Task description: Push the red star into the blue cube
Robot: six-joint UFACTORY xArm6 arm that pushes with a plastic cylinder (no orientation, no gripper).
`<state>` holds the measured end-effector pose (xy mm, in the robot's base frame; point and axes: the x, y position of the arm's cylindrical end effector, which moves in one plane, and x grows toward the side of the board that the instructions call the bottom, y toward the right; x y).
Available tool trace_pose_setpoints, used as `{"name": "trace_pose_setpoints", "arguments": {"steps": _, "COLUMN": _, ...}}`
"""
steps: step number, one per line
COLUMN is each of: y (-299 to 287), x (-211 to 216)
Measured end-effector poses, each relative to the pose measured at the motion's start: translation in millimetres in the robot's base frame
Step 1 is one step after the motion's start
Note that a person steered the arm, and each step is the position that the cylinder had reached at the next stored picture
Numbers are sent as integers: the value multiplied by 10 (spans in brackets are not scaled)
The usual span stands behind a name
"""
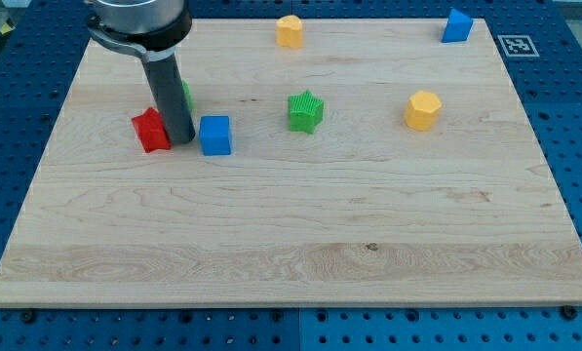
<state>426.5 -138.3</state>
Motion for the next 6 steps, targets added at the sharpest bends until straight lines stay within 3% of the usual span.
{"name": "trace_pose_setpoints", "arguments": {"steps": 1, "y": 3, "x": 489}}
{"name": "trace_pose_setpoints", "arguments": {"steps": 2, "y": -199, "x": 721}}
{"name": "trace_pose_setpoints", "arguments": {"steps": 4, "y": -1058, "x": 339}}
{"name": "trace_pose_setpoints", "arguments": {"steps": 5, "y": -944, "x": -57}}
{"name": "trace_pose_setpoints", "arguments": {"steps": 6, "y": -624, "x": -110}}
